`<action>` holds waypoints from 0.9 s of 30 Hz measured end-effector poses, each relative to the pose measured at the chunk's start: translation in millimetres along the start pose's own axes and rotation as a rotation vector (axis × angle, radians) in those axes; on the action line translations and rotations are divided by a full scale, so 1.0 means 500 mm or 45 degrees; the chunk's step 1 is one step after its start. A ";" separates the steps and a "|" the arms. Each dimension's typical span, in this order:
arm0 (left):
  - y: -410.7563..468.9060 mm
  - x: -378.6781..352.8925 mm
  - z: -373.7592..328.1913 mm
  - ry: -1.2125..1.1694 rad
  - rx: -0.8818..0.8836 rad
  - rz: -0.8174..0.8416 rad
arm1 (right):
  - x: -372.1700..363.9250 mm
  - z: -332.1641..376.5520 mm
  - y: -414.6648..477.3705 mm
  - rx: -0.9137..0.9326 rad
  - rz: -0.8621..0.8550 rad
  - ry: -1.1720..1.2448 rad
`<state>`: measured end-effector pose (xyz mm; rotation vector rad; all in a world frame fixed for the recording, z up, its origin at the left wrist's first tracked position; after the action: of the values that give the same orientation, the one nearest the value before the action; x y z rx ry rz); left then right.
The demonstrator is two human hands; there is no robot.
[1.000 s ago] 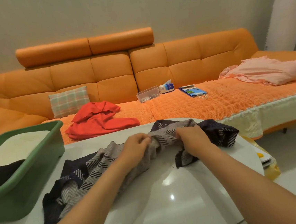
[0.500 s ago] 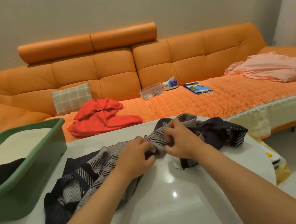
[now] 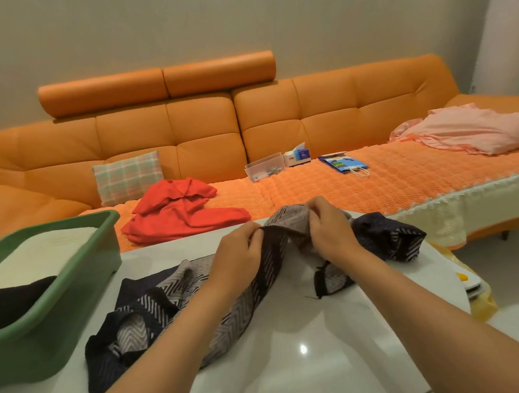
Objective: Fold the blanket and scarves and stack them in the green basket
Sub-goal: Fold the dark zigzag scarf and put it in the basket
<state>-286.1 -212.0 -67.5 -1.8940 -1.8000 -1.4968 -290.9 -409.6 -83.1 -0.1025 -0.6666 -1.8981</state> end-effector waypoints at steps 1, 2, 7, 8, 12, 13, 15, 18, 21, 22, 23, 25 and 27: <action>0.000 -0.001 -0.024 -0.056 -0.018 0.033 | 0.023 0.007 -0.002 0.015 -0.030 0.044; -0.001 -0.011 -0.044 -0.106 -0.030 0.109 | 0.045 0.014 -0.006 0.037 -0.036 0.066; -0.090 -0.126 -0.129 -0.556 0.096 1.084 | 0.100 0.020 -0.055 0.077 0.312 -0.555; -0.114 -0.139 -0.137 -0.572 0.128 1.240 | 0.092 0.000 -0.072 -0.028 0.511 -0.745; -0.094 -0.132 -0.090 -0.202 0.106 0.902 | 0.098 -0.042 -0.111 -0.252 0.809 -1.386; -0.077 -0.122 -0.071 -0.044 0.069 0.731 | 0.098 -0.024 -0.100 -0.167 0.712 -1.423; -0.059 -0.113 -0.036 0.215 -0.015 0.529 | 0.081 0.017 -0.083 0.055 0.511 -1.326; -0.057 -0.138 0.017 0.409 -0.020 0.585 | 0.017 0.023 -0.075 0.177 0.514 -1.019; -0.074 -0.173 0.072 0.475 0.055 0.829 | -0.029 -0.032 -0.056 -0.037 0.625 -0.820; -0.078 -0.177 0.089 0.530 0.066 0.884 | -0.035 -0.051 -0.046 -0.108 0.651 -0.834; -0.077 -0.176 0.105 0.612 0.068 0.916 | -0.040 -0.068 -0.037 -0.151 0.685 -0.898; -0.066 -0.162 0.128 0.793 0.074 0.930 | -0.046 -0.091 -0.023 -0.171 0.734 -1.031; -0.038 -0.141 0.127 0.844 0.091 0.805 | -0.055 -0.094 -0.006 -0.150 0.751 -1.041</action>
<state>-252.7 -212.1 -158.3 -1.4614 -0.8501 -1.5144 -271.1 -409.3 -133.9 -1.0721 -0.9266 -1.2720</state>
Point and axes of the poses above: each hand's wrist, its own y-axis towards the middle knuckle, its own x-axis out of the back of the hand, z = x × y, the point moved 8 cm from there along y, towards the middle knuckle, and after that the axes turned 9 degrees about y, right-handed, at the moved point
